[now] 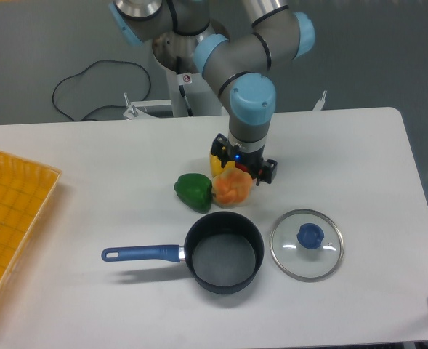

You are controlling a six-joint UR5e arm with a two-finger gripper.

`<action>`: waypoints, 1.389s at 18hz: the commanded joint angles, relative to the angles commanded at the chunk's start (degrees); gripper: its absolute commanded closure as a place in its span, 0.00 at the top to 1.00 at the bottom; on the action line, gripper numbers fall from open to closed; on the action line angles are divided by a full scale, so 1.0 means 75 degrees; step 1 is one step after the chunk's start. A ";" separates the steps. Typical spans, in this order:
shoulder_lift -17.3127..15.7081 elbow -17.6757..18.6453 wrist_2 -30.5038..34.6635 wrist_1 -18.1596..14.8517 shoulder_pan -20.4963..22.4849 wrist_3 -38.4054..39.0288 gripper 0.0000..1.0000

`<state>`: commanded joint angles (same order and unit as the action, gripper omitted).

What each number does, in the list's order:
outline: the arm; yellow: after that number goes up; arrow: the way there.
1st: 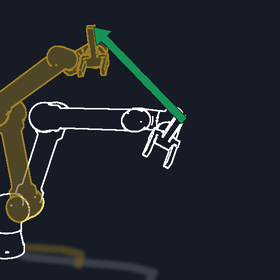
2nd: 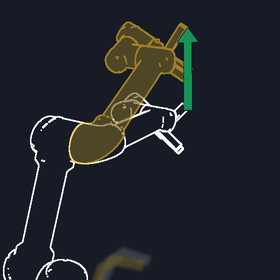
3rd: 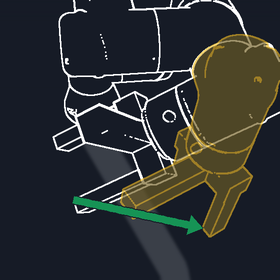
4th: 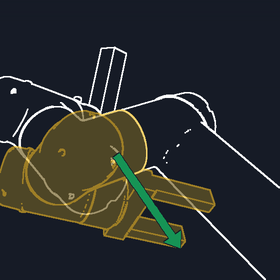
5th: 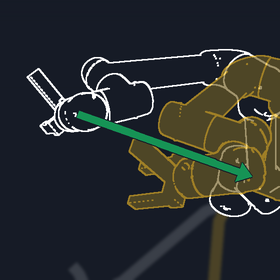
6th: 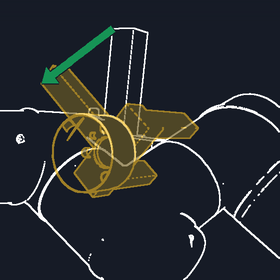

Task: Pick up the bread
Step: 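Close the gripper around the orange bell pepper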

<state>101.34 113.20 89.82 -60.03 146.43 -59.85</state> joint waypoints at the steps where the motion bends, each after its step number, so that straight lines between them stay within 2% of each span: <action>1: 0.0000 0.0000 0.0000 0.0000 -0.0035 -0.0012 0.93; 3: 0.0035 0.0012 0.0198 0.0000 -0.0082 -0.0012 0.92; 6: 0.0117 -0.0012 0.0281 0.0000 -0.0129 0.0000 0.84; 8: 0.0152 -0.0011 0.0293 0.0012 -0.0152 -0.0012 0.74; 13: 0.0164 -0.0070 0.0293 0.0012 -0.0152 -0.0012 0.56; 18: 0.0211 -0.0117 0.0293 0.0012 -0.0152 -0.0023 0.32; 21: 0.0211 -0.0117 0.0293 0.0012 -0.0141 -0.0023 0.22; 25: 0.0199 -0.0175 0.0293 0.0000 -0.0117 -0.0035 0.14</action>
<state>102.83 111.89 92.02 -60.03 145.55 -60.12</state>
